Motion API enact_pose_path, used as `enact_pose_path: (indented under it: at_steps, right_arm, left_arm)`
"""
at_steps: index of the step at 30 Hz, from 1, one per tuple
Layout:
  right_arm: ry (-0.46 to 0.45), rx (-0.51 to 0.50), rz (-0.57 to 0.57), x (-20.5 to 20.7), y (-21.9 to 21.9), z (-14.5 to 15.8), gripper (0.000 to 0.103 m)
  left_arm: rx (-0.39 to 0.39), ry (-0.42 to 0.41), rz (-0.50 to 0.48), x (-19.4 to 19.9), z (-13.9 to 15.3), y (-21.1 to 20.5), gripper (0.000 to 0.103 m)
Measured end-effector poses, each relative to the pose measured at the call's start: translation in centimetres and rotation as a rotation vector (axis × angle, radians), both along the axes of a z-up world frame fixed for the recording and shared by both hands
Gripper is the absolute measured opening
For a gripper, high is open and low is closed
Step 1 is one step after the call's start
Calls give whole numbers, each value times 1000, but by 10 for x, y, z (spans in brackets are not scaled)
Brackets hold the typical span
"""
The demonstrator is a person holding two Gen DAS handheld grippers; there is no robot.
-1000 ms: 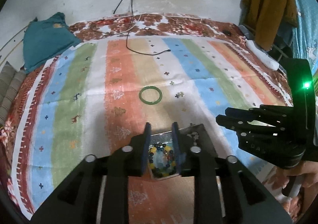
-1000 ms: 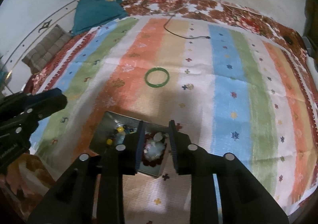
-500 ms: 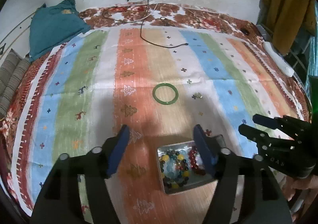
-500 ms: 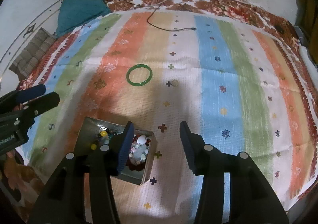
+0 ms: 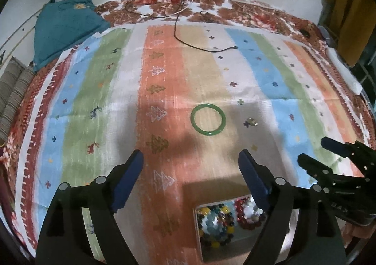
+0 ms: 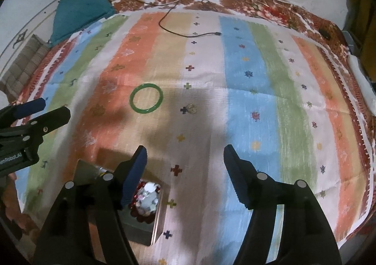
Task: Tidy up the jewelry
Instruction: 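Move both grippers toward the green jade bangle and the small charm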
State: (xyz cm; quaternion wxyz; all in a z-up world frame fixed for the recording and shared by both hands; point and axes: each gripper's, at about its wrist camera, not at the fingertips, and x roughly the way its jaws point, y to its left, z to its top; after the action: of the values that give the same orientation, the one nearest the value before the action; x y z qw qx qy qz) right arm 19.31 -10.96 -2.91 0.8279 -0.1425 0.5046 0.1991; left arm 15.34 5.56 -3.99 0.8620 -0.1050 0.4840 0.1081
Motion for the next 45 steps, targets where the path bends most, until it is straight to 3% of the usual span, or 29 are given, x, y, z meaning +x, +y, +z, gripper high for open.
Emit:
enact_pose_path:
  at_steps: [5,11,31,45]
  right_arm:
    - [24,13,-11,14,2,-6,70]
    - [51,-3,-24,30,5,-17,71]
    - [86,-67,10,63,30,-52,71]
    - [129,-103,3,90,39,-84,70]
  left_arm:
    - [15,34,3,17,-12,4,82]
    - [-34,76,22,35,-32,18,82]
    - [-8,150,-3,75,-68,31,82]
    - [13,212,-57,108,-101,34,74]
